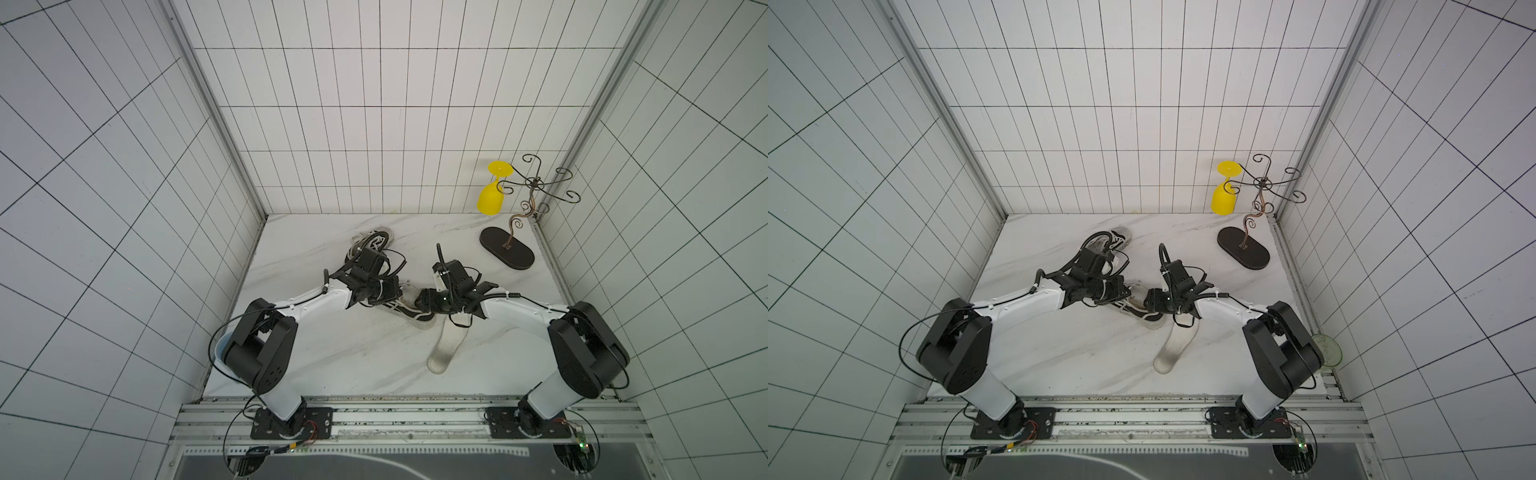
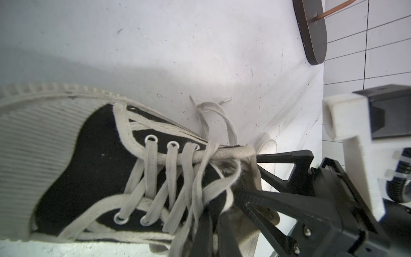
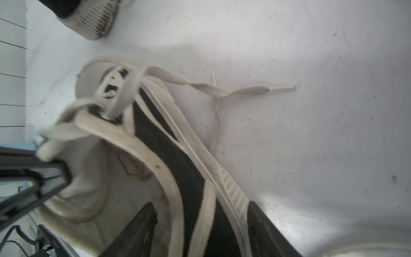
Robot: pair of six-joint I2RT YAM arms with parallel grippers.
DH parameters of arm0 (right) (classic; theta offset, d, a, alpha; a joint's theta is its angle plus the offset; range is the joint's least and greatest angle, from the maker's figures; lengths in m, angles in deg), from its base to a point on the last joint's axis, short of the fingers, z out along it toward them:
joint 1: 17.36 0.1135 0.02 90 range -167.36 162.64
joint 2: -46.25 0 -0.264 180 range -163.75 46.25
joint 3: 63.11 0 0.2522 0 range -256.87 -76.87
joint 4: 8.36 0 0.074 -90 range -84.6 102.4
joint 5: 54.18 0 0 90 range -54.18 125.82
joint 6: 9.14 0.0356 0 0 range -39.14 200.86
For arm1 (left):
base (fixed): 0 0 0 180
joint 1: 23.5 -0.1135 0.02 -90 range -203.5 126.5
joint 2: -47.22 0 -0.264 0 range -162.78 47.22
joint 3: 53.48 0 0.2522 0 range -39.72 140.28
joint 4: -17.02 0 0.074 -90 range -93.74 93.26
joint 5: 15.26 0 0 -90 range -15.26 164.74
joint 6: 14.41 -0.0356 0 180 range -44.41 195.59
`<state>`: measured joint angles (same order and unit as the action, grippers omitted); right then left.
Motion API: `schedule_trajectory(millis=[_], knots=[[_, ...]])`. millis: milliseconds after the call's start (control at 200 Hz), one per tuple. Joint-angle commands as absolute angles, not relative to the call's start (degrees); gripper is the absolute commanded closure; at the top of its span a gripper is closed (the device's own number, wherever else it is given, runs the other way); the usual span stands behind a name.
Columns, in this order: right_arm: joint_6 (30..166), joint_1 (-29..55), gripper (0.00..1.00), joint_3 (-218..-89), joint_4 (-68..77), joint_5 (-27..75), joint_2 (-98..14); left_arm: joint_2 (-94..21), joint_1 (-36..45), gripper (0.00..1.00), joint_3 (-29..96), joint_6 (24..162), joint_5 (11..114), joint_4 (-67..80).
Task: Insert the insole into the shoe
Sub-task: Adjust the shoe at the center of the board.
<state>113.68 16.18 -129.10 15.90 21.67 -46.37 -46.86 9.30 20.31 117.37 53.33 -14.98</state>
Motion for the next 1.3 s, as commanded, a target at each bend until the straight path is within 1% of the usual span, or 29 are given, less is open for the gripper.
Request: schedule_trajectory(millis=[0,45,130,215,335,460,550,590,705,815,850,955,985,1030,1069,1214,1299], knots=[[115.79,16.67,0.37,-134.00,22.35,25.26,-48.58,-44.37,9.35,1.00,20.37,122.89,55.79,-12.10],[115.75,16.81,0.43,-134.52,22.81,26.56,-49.39,-43.66,9.58,1.00,20.27,124.34,57.71,-12.95],[115.51,17.02,0.48,-134.62,22.87,27.55,-50.76,-41.88,9.94,1.00,18.96,127.03,60.98,-11.22],[115.49,17.72,0.52,-134.49,21.35,30.54,-52.15,-42.04,9.46,1.00,18.11,130.08,58.42,-7.06],[114.45,18.76,0.53,-134.62,20.68,36.08,-53.56,-43.89,7.25,1.00,17.72,135.32,47.68,-0.36],[113.76,18.76,0.51,-133.85,21.00,40.67,-54.10,-44.35,2.44,1.00,17.24,138.84,33.86,4.38],[112.97,18.63,0.51,-133.28,20.72,44.32,-54.31,-46.20,-0.72,1.00,17.06,139.13,23.54,6.29],[112.53,18.43,0.51,-133.46,20.69,45.32,-54.71,-46.31,-1.72,1.00,17.28,136.52,21.77,3.52],[111.64,17.52,0.51,-134.04,20.99,47.25,-55.95,-45.95,-4.62,1.00,19.74,123.91,22.49,-11.05],[110.93,15.55,0.51,-133.69,21.48,49.01,-55.52,-44.53,-7.98,1.00,19.94,116.76,25.49,-19.44],[110.72,14.86,0.51,-133.34,21.48,49.47,-55.08,-44.28,-9.19,1.00,19.59,115.25,25.99,-20.73],[109.67,12.78,0.51,-132.43,20.69,49.89,-54.21,-45.10,-11.49,1.00,17.78,110.79,23.06,-21.45],[109.29,12.45,0.51,-132.47,20.52,49.65,-54.30,-45.77,-11.41,1.00,18.89,106.41,25.78,-25.56],[108.86,12.26,0.50,-132.81,20.51,49.63,-54.54,-47.28,-10.29,1.00,21.46,99.16,33.37,-33.28],[108.45,12.17,0.50,-133.01,20.13,48.77,-54.64,-48.95,-9.28,1.00,23.12,95.39,39.41,-37.46],[108.56,12.26,0.50,-133.58,20.12,46.29,-55.10,-50.22,-8.61,1.00,22.97,95.18,49.37,-36.90],[108.09,12.17,0.50,-133.58,20.51,45.98,-54.93,-49.92,-8.05,1.00,24.59,94.86,51.50,-37.44]])
